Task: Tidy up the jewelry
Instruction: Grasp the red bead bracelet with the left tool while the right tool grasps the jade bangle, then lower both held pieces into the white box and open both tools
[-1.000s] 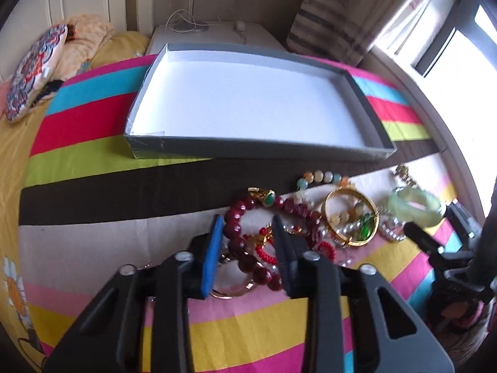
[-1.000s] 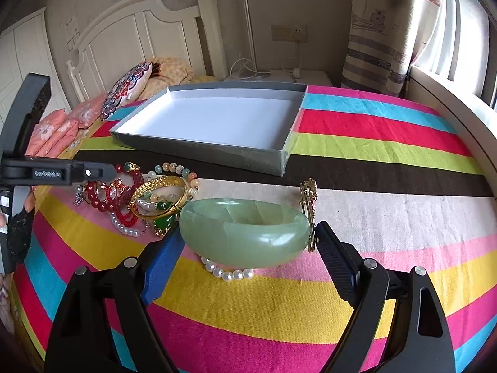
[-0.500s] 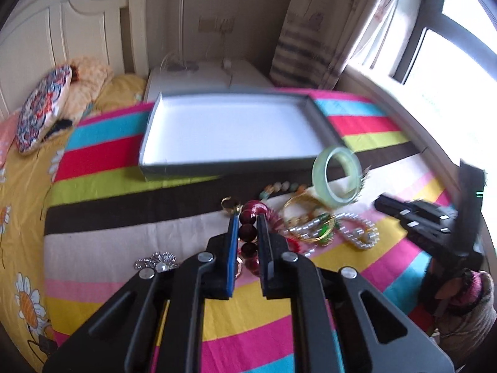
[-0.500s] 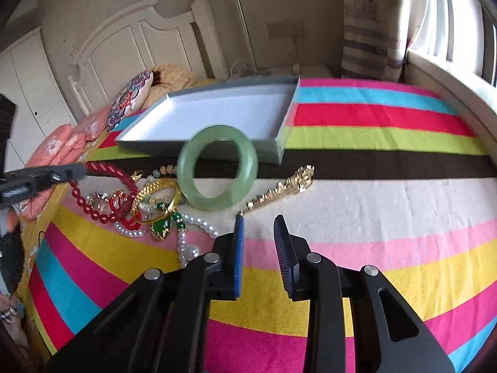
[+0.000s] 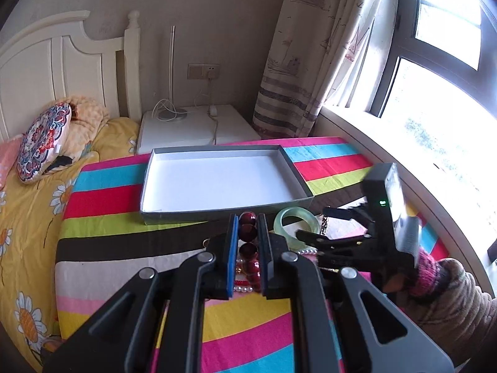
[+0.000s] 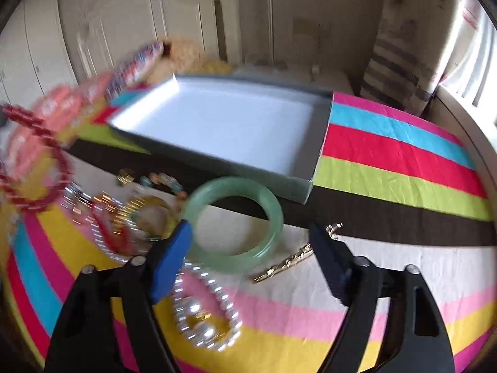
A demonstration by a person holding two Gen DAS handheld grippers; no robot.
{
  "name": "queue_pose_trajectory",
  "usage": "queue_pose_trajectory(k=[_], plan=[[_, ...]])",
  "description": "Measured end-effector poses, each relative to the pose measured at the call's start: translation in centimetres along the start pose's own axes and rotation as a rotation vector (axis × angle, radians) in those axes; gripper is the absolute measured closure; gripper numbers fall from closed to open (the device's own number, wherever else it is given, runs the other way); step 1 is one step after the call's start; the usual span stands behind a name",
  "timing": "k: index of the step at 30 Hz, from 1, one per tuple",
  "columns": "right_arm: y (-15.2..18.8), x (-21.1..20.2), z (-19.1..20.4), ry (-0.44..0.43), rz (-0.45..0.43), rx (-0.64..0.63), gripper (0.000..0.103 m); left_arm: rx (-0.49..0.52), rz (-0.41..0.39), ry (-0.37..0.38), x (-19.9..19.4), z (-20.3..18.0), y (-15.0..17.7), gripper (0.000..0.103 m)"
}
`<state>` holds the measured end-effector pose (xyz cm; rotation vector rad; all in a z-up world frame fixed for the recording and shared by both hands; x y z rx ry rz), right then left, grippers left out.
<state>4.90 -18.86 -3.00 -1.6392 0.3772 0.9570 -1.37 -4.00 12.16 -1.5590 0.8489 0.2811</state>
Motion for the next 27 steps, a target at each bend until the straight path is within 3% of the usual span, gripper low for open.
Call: queue_pose_trajectory(k=[6,10,16,23,27], plan=[[0.2,0.2,1.3,-0.021,0.052,-0.078,0.029,-0.014,0.007,-0.002,0.0,0.7,0.5,0.092],[0.5,1.4,2.0,0.011,0.088,-0.137,0.029,-0.027,0.011,0.008,0.3,1.0,0.5,0.092],[-0.6,3.2,1.8,-0.029,0.110,-0.133,0.026,-0.033,0.011,0.009,0.5,1.1,0.2,0.092],[0.5,0.9,1.1,-0.065,0.017,-0.093,0.027,-0.047,0.011,-0.007,1.5,2.4,-1.2,0.092],[-0.9,-1.0,-0.1,-0.062,-0.055,-0.055,0.027,-0.039,0.015,-0.019,3.1,2.9,-3.1,0.092]])
Point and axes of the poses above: each gripper's, at about its wrist camera, not at the fingertips, and x roughly the way its jaws point, z to its left, y to its underside, the point moved 4 cm from there along x, roughly the way its jaws point, and after that the axes turned 4 degrees about -x, right-handed, at the moved point
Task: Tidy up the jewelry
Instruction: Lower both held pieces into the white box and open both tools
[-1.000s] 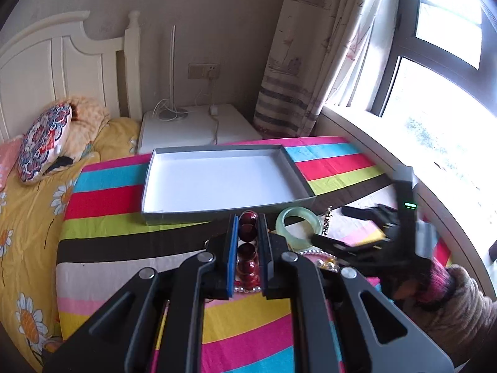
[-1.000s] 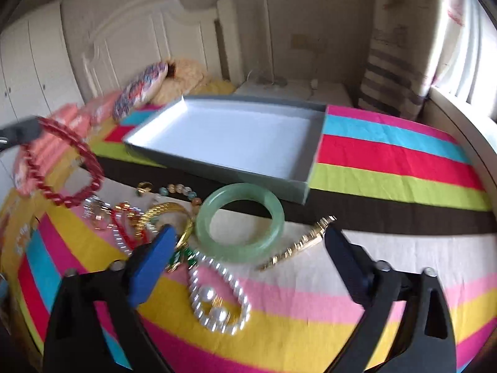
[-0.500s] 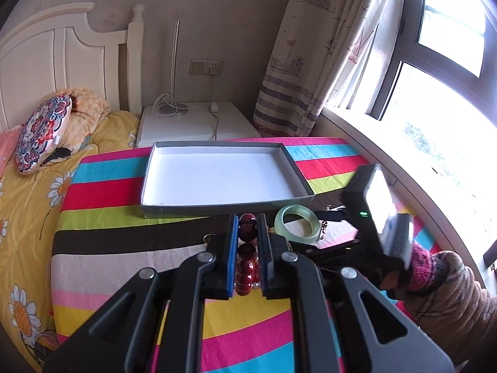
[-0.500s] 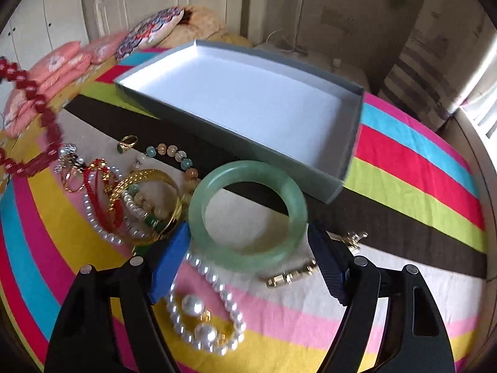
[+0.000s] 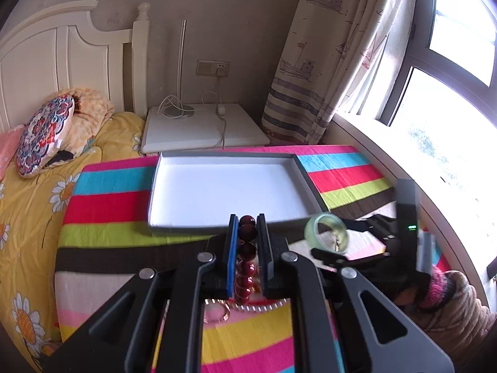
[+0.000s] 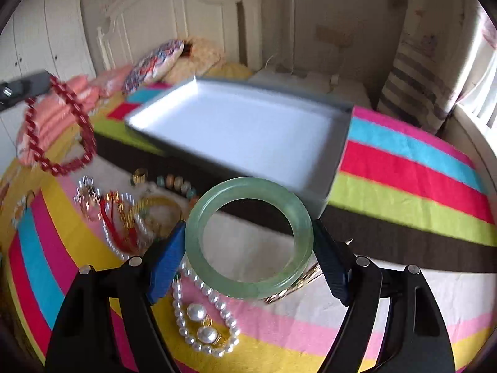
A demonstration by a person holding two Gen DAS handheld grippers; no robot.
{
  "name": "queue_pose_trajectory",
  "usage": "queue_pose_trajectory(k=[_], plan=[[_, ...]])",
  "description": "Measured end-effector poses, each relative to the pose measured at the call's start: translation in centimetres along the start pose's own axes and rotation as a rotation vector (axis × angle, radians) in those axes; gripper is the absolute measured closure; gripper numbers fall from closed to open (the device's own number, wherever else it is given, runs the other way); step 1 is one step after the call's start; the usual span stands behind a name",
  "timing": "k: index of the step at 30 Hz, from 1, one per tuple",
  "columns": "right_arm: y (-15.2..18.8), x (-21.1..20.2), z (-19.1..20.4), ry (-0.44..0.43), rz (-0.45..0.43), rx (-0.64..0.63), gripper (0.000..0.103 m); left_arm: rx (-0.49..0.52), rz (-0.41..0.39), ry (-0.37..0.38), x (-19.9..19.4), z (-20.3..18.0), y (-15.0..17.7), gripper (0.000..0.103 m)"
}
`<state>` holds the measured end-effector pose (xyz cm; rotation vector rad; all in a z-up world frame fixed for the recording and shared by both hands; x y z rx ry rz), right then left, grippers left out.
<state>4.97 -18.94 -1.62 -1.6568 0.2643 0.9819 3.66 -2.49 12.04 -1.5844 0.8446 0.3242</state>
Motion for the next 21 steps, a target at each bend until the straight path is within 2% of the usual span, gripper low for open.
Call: queue_pose_trajectory(k=[5,11,15,21], plan=[[-3.1,-0.6,-1.4,0.035,-0.043,0.004,0.027,0.019,0.000,-0.027,2.4,0.3,-3.3,0.092],[-7.0,2.4,-3.2,0.032,0.008,-0.018,0.027,0.028,0.033,-0.073,6.7,1.7,-6.6,0.092],[-8.8,4.3,-4.4,0.027,0.054,-0.025,0.027,0.051,0.058,-0.119,9.3,2.5,-7.5,0.092],[-8.9,6.8,-4.3,0.040,0.099,-0.040,0.027,0.039,0.090,-0.153,12.7,4.3,-7.5,0.092]])
Point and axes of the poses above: each gripper's, at about its wrist camera, not at the fingertips, and x roughly the way its jaws point, z to its left, y to its underside, the point moved 4 cm from there along x, roughly the way its jaws point, and after that the axes turned 4 degrees about -x, right-handed, at the moved point
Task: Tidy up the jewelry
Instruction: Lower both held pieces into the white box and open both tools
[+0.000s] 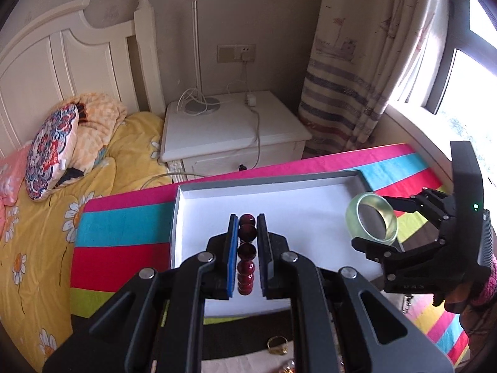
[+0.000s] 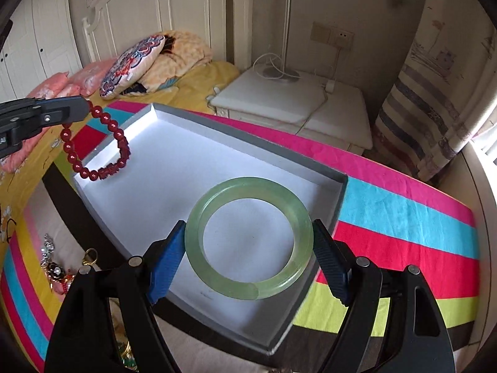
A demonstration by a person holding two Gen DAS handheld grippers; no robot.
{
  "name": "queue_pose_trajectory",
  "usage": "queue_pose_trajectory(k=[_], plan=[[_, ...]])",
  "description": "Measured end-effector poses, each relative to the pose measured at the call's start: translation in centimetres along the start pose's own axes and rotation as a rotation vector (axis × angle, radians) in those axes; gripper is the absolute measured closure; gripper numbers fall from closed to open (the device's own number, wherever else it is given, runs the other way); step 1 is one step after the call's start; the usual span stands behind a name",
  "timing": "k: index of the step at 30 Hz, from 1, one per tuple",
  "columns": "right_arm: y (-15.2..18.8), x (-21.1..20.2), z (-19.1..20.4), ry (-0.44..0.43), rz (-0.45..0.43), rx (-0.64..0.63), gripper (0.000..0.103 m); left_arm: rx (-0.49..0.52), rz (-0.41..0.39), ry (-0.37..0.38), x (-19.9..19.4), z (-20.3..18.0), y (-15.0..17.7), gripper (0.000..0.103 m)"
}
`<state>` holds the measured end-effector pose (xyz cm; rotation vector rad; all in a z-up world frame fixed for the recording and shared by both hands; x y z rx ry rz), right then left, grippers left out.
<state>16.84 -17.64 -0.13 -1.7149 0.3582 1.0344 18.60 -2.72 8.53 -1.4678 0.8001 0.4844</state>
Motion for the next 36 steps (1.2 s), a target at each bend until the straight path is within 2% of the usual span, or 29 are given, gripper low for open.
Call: queue_pose_trajectory(k=[5,6,8,9,11,16,19,26,36], plan=[[0.4,1.4,0.2,-0.019,0.038,0.001,0.025,-0.001,0.014,-0.011,2.2,1.3,1.2,0.090],[0.5,1.6,0.3,-0.024,0.042,-0.009,0.019,-0.003,0.025,-0.007,2.5,1.5,1.5,0.086],[0.7,1.7,0.5,-0.014,0.055,-0.046,0.016,-0.012,0.049,-0.004,3.3,2.1,2.2,0.055],[0.9,1.7,0.6,-0.004,0.066,-0.070,0.016,-0.009,0.052,-0.008,3.5,2.3,2.5,0.052],[1.2,1.9,0.6,0.023,0.083,-0.108,0.017,0.000,0.078,-0.011,4.2,2.5,3.3,0.052],[1.9,2.3,0.9,0.017,0.097,-0.166,0.018,0.046,0.176,-0.042,6.8,2.8,6.0,0.052],[2.3,2.4,0.9,0.015,0.088,-0.200,0.018,0.055,0.191,-0.036,7.4,3.0,7.5,0.052],[2.9,2.1,0.0,0.001,0.114,-0.266,0.018,0.034,0.237,-0.013,6.3,1.1,9.1,0.052],[7.9,-2.0,2.0,-0.011,0.064,-0.263,0.018,0.009,0.221,-0.024,1.5,-1.5,14.4,0.053]])
Point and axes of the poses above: each gripper's, at about its wrist camera, not at the fingertips, and x roughly the way its jaws point, z to its left, y to its underside, the point moved 4 cm from there along x, roughly the way its jaws point, and after that the axes turned 4 degrees about -x, right-handed, at the moved point
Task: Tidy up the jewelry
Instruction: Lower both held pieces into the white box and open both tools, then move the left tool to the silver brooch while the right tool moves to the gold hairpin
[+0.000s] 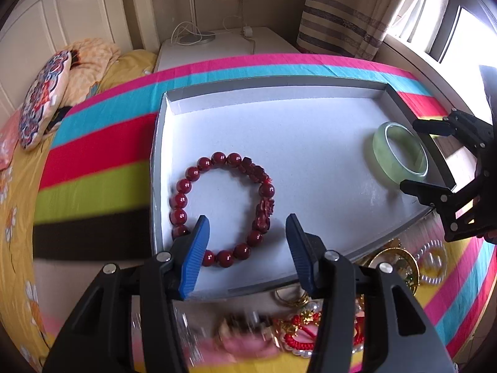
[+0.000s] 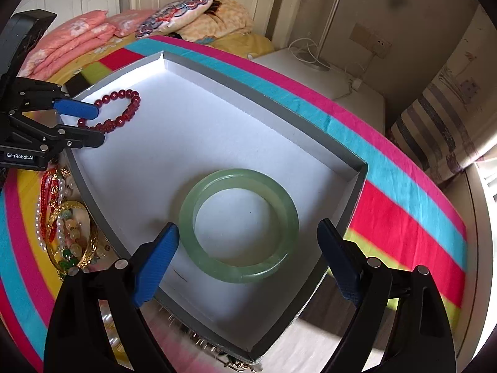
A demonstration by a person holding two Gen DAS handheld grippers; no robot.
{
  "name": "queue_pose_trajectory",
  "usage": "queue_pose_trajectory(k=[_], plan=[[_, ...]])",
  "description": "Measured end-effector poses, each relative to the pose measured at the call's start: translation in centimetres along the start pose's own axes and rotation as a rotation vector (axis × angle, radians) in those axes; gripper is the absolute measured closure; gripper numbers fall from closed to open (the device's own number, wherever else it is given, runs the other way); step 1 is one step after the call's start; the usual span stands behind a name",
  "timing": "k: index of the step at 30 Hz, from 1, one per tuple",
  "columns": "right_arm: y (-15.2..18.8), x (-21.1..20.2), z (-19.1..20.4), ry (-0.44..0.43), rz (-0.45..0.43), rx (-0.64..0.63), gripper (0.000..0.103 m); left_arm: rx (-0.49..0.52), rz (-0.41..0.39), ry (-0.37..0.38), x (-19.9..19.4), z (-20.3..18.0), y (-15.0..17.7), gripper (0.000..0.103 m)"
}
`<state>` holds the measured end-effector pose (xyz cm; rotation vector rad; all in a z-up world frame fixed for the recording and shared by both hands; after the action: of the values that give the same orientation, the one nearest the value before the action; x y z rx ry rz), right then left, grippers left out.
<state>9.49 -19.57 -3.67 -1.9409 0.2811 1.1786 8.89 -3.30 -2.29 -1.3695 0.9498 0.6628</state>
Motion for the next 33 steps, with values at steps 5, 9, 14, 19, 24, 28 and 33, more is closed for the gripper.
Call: queue_pose_trajectory(k=[5,9,14,19,24,28,33], plan=[[2.4,-2.2,2.6,0.000,-0.023,0.005,0.017,-0.003,-0.016,-0.003,-2.1,-0.6,3.6,0.053],[3.8,-3.5,4.2,0.001,-0.044,0.008,0.017,-0.005,-0.021,-0.004,-3.6,-0.8,6.2,0.053],[5.3,-4.9,6.2,0.000,-0.039,0.005,0.017,-0.015,-0.014,0.022,-5.5,-0.7,9.0,0.044],[6.5,-6.3,7.5,0.007,-0.047,0.035,0.016,-0.055,-0.080,0.092,-8.8,-0.6,11.2,0.024],[7.1,-10.7,7.2,0.065,-0.194,0.101,0.015,-0.115,-0.251,0.146,-13.5,0.5,12.2,0.019],[9.2,-14.2,5.9,0.038,-0.269,0.199,0.015,-0.167,-0.395,0.062,-17.2,2.9,13.9,0.009],[13.4,-14.2,6.6,-0.025,-0.179,0.123,0.015,-0.197,-0.409,-0.003,-18.2,6.5,16.5,0.007]])
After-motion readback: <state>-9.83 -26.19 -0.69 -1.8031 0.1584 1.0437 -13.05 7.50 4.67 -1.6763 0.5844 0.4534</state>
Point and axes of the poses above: each gripper's, at about its wrist camera, not at the fingertips, and x roughly the way its jaws point, z to its left, y to its underside, the point moved 4 cm from there along x, roughly the way its jaws point, and after that the axes turned 4 degrees about -x, right-handed, at the moved point
